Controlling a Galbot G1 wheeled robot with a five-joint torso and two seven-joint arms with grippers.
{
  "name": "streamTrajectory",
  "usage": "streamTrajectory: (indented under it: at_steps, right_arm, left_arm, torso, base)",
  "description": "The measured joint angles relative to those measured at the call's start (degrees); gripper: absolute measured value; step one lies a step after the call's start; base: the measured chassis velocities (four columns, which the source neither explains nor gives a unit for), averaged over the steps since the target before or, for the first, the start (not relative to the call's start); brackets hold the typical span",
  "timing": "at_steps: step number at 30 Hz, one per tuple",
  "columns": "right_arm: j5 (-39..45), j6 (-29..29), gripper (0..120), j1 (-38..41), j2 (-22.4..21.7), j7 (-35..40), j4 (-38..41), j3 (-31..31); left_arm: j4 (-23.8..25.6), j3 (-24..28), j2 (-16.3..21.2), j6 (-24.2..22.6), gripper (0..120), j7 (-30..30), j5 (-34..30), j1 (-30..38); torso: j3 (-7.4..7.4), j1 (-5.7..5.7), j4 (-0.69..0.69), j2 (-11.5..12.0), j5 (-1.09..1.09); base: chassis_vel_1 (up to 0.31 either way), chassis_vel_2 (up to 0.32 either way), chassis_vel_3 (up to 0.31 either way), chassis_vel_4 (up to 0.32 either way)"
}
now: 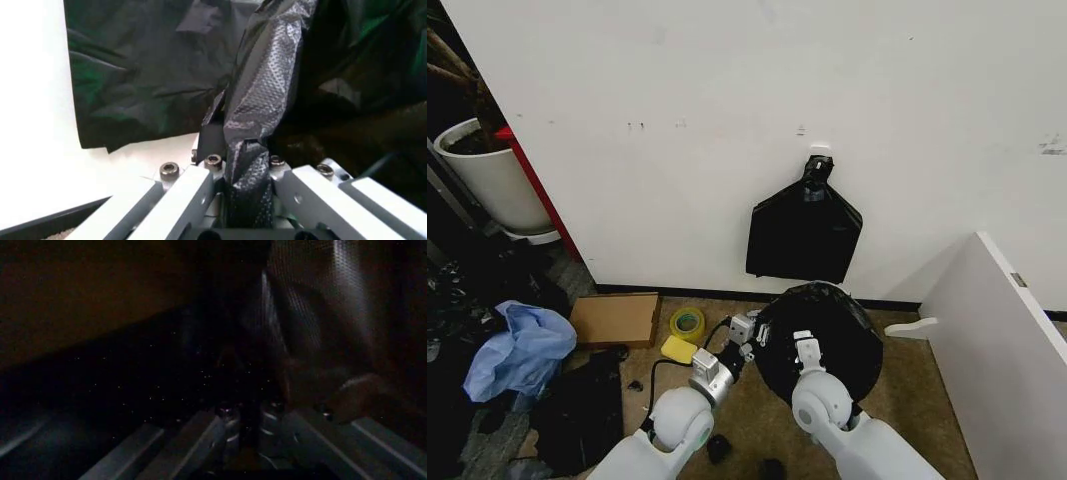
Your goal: Place the garbage bag over the trash bin.
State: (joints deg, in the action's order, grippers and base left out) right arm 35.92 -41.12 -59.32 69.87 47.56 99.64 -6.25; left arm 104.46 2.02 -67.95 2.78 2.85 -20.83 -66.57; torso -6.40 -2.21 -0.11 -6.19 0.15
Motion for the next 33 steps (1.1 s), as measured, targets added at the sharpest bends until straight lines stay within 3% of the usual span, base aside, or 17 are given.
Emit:
streamTrajectory:
  at_steps: [6,10,13,15,17,20,23,28,33]
  right_arm:
    - [-1.45,1.01,0,-0.59,-0.42,-0.48,0.06,0.99]
    - [-2.83,5.69,0,-2.34,-1.07,-3.43,3.38,1.8]
    - [-6.87,15.57,0,-5.64,-2.29,-9.79,7.56,1.94]
    - [-8.36,23.47,7,-7.81,-2.85,-15.62,9.55,2.35]
    - [-8.74,25.51,8,-8.25,-2.96,-17.13,9.77,2.49]
    - [-11.73,43.82,22,-12.11,-3.47,-34.06,10.05,4.35]
    - [-12.49,51.76,34,-15.62,-3.64,-42.97,11.52,5.93]
    - [-14.36,54.27,50,-21.64,-4.29,-46.78,14.61,8.0]
    - [-16.24,50.0,71,-28.75,-5.23,-38.71,17.77,8.13]
  left_arm:
    - [-0.04,-0.32,-0.22,0.11,0,0.11,0.18,-0.09]
    - [-1.12,-1.02,-0.52,0.15,0,0.08,0.02,0.5]
    - [-2.68,-2.13,-0.92,-0.05,0,-0.54,-1.93,1.63]
    - [-3.74,-3.27,-1.33,-1.0,0,-0.96,-4.52,2.62]
    - [-3.98,-3.5,-1.42,-1.23,0,-1.07,-5.02,2.84]
    - [-5.69,-4.99,-2.11,-3.1,0,-1.89,-9.06,4.35]
    - [-6.63,-5.8,-2.54,-4.86,0,-2.51,-12.33,5.18]
    - [-7.28,-7.21,-3.33,-7.58,0,-4.28,-15.94,6.03]
    - [-6.99,-8.42,-4.53,-12.96,0,-7.78,-22.76,8.44]
  torso:
    - [0.0,0.0,0.0,0.0,0.0]
    - [0.0,0.0,0.0,0.0,0.0]
    - [0.0,0.0,0.0,0.0,0.0]
    - [0.0,0.0,0.0,0.0,0.0]
    - [0.0,0.0,0.0,0.0,0.0]
    - [0.0,0.0,0.0,0.0,0.01]
    - [0.0,0.0,0.0,0.0,0.0]
    - [0.0,0.0,0.0,0.0,0.0]
    - [0.0,0.0,-0.01,0.0,0.0]
  base:
    - [0.0,0.0,0.0,0.0]
    - [0.0,0.0,0.0,0.0]
    - [0.0,0.0,0.0,0.0]
    - [0.0,0.0,0.0,0.0]
    - [0.0,0.0,0.0,0.0]
    - [0.0,0.0,0.0,0.0]
    - [0.0,0.0,0.0,0.0]
    - [0.0,0.0,0.0,0.0]
    - [0.0,0.0,0.0,0.0]
